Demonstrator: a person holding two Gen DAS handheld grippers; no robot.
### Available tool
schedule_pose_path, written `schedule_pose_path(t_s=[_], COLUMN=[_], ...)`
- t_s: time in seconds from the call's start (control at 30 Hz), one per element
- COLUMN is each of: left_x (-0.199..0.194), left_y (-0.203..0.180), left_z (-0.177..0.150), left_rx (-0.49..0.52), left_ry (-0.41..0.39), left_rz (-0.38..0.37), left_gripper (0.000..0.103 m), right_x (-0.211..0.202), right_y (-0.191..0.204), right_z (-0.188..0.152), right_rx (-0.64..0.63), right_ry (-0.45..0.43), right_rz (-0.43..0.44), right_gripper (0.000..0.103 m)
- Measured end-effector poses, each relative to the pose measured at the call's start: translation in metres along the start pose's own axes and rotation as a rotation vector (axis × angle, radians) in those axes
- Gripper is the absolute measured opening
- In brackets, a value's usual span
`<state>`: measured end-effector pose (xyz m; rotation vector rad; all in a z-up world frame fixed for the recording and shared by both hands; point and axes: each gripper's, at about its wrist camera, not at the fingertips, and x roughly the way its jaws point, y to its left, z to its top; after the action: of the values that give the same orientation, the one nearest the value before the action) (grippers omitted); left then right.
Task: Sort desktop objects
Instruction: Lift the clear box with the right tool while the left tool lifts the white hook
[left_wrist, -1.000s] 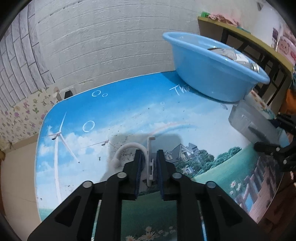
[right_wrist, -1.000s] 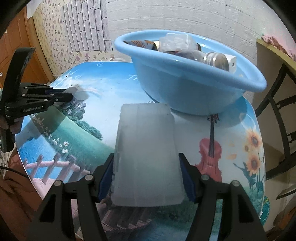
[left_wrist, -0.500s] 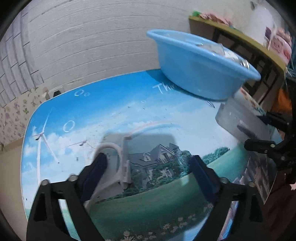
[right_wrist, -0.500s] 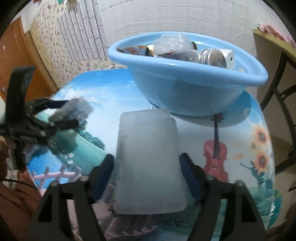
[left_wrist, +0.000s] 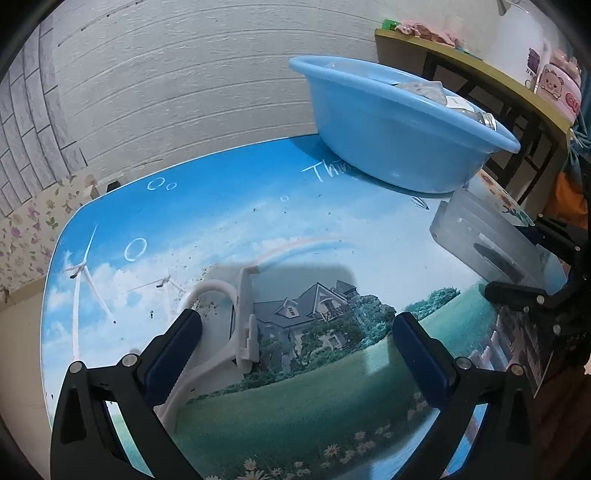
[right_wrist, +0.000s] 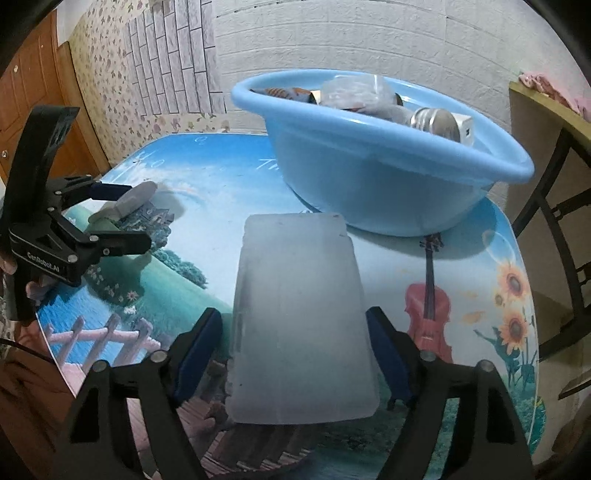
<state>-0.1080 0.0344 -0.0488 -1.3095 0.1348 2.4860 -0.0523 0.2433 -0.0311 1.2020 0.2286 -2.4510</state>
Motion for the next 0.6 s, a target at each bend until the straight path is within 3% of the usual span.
schedule_pose_path(t_s=[0.07,0.13,0.37,0.4,0.6], left_x=[-0.002,-0.005,-0.014,-0.014,-0.014], left_y=[0.001,0.002,0.021,0.021,0.024], left_z=[-0.001,-0.002,-0.006,-0.006,-0.007], left_rx=[-0.005,0.007,-0.041,-0.040,-0.057], left_ry=[-0.009,-0.024,-0.062,-0.063,-0.066], left_rz=[0.017,0.044,0.065,0.063,0.061], left_gripper=[0.093,0.070,0.027,0.013,0.012], right_x=[0.000,0.002,0.001,0.000,-0.010], right_y=[-0.003,-0.006,-0.005,-0.006,-0.003], right_z=[0.001,0.003,0.003,0.003,0.003], right_rx=[0.012,0.034,0.040,0.045,0.028], right_ry=[-0.005,-0.006,-0.003,-0.002,-0.021], right_rz=[-0.009,-0.014,-0.003,0.008,0.004], right_gripper=[0.063,0.062,0.061,0.061,0.061])
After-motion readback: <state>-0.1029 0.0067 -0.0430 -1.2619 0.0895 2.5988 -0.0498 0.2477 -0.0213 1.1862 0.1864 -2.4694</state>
